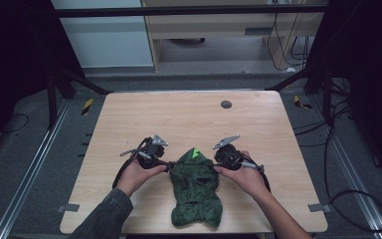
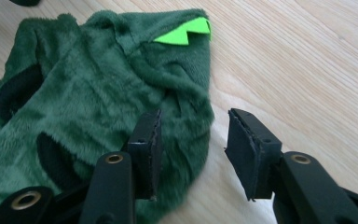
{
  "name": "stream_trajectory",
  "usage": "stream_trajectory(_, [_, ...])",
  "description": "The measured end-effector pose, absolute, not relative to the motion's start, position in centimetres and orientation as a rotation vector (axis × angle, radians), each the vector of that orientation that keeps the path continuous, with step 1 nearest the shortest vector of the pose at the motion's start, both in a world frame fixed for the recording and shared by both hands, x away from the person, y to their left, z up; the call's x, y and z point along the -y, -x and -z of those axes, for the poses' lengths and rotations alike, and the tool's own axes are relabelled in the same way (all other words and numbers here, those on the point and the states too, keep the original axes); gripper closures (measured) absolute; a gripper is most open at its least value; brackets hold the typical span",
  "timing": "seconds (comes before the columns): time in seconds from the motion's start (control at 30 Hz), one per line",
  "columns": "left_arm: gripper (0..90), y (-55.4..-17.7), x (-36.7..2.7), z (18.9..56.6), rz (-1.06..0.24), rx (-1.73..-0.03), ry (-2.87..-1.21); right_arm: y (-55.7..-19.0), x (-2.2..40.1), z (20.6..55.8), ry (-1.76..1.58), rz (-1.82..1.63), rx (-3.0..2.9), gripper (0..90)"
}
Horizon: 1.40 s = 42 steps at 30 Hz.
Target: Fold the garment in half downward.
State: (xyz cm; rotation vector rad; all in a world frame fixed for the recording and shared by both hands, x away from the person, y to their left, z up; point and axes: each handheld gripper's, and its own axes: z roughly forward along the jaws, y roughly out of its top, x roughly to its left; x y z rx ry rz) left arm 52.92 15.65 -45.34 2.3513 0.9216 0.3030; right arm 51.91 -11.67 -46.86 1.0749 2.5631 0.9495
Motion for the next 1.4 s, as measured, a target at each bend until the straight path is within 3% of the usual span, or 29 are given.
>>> stream_trajectory(0.63, [45.6,-53.9,-14.4,47.1,-0.243,-0.933,-2.390,-53.5,10.4,48.5,-1.105,-0.919,-2.608,60.4])
stream_trajectory(0.93, [49.7,-54.0,-14.1,47.4,-0.233,-0.926,-2.400,-53.2,9.9,48.6,-1.046,-0.899,-2.632,81.6])
stream_trajectory(1.13, [50.1,-54.0,-14.1,47.8,-0.221,-0.933,-2.401,-53.2,10.0,48.6,-1.065,-0.909,-2.633,82.7])
stream_trajectory(1.3, [61.4,-53.9,-14.1,48.0,-0.168,-0.920,-2.388,-53.2,10.1,48.7,-1.066,-0.922,-2.630,82.6])
stream_trajectory(1.4, [73.2,-53.7,-14.1,48.1,-0.134,-0.906,-2.382,-53.3,10.1,48.7,-1.065,-0.922,-2.630,82.6])
